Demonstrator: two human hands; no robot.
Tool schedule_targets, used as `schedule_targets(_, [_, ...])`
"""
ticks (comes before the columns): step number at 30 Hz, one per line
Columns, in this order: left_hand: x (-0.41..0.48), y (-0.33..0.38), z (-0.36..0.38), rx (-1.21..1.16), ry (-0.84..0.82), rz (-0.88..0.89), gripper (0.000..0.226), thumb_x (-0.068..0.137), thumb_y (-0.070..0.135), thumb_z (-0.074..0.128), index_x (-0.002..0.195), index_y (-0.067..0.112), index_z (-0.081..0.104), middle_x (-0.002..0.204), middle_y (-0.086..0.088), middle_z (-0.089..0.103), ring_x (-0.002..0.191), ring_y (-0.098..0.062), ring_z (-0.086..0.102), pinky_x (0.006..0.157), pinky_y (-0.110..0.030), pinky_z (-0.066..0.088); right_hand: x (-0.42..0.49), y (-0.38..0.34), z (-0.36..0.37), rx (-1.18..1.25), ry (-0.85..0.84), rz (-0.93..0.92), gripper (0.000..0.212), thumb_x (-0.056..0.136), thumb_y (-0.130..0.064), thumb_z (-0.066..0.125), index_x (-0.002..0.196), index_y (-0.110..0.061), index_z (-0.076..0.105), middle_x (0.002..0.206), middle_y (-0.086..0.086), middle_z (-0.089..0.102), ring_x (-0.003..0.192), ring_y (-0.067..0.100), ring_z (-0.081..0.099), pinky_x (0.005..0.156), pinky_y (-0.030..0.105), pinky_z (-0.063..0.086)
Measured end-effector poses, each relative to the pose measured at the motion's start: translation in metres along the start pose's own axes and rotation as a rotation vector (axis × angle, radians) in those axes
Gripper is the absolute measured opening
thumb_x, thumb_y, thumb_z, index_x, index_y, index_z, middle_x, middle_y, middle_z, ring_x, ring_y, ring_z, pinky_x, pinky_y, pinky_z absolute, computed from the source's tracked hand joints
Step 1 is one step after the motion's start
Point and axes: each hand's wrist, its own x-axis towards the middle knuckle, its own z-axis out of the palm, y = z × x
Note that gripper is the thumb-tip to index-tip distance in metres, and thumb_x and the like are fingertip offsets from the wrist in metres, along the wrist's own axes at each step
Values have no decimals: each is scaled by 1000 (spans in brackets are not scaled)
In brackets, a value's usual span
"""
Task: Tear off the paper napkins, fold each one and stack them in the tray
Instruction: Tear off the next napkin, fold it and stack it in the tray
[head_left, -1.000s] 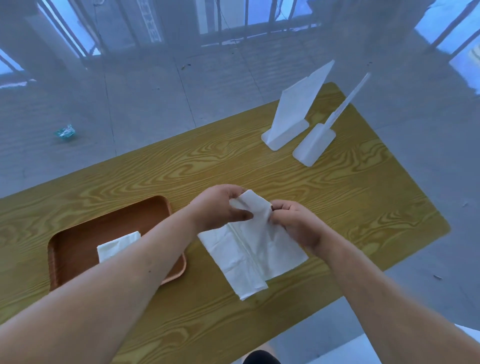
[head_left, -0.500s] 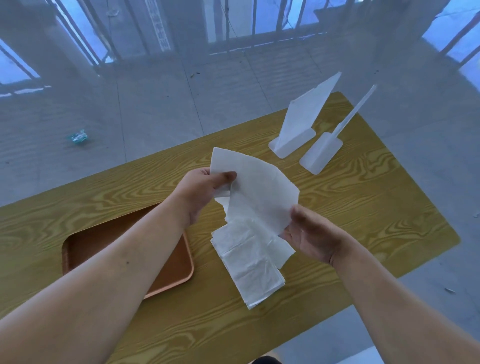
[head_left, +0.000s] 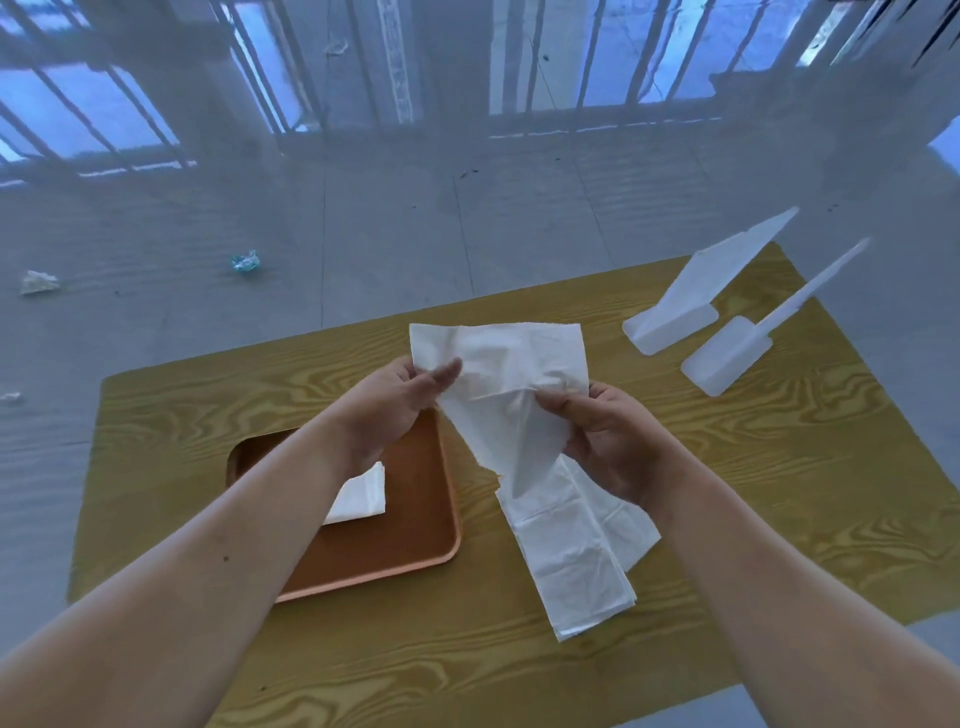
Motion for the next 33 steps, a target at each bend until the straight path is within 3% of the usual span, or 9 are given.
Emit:
schedule_targets(2, [-8,-11,-10,-57,-44,-20,44,81,38,87,107,12,64,94,7,77,87,-5,72,70,-16,50,7,-1,12,7,12,8,44,96,-17,70,131,9,66,124,22,73,115,32,70,103,42,57])
schedule_targets(5, [-17,-24,-21,-203,-52,-37,48,82,9,84,126,18,69,111,0,82,104,-13,78,81,-25,57,14,1,25,-15,47,53,43,100,-16,67,134,11,63,123,24,70,112,38,67,97,51,59])
schedule_targets(10, [-25,-38,-45,-347,114,17,58,87,2,82,138,13,59,114,-12,82,102,-28,80,73,-36,65,23,7,42,-87,66,41,28,96,-1,67,123,0,73,110,15,80,97,31,75,77,41,66])
schedule_targets(16, [-40,-44,-80,-212,224,121,79,84,4,86,145,30,44,96,-9,84,90,-22,82,66,-32,64,32,15,61,-456,159,-58,103,86,-11,82,167,-29,22,156,6,50,132,27,61,100,41,56])
schedule_targets(19, [-50,-42,-86,-32,300,206,60,88,1,82,140,19,59,82,-1,79,84,-13,78,68,-20,61,34,17,68,-574,170,-91,108,91,-11,79,168,-42,10,129,-7,60,120,16,67,104,41,56])
schedule_targets(22, [-61,-38,-93,111,336,231,44,90,5,82,128,23,69,76,-19,62,79,-21,66,86,-37,64,35,14,76,-633,149,-102,96,95,-8,74,165,-44,19,103,8,78,107,18,70,101,39,53])
schedule_targets(24, [-66,-37,-96,197,353,230,31,90,8,82,117,22,75,80,-20,72,80,-27,69,92,-47,60,34,11,83,-749,153,-120,74,98,-10,72,158,-37,39,99,11,80,99,18,73,92,38,56])
schedule_targets(28, [-73,-39,-99,416,438,272,7,89,24,83,89,30,79,85,8,79,80,-4,70,79,-32,56,33,4,95,-1115,182,-219,15,101,-20,66,102,-34,73,94,-6,76,80,9,69,62,22,51])
schedule_targets(33, [-75,-33,-103,544,491,337,8,92,35,78,85,34,74,118,18,69,117,-8,60,104,-36,42,34,5,94,-1445,186,-291,16,100,-32,67,104,-20,76,120,-3,59,122,15,42,99,31,32])
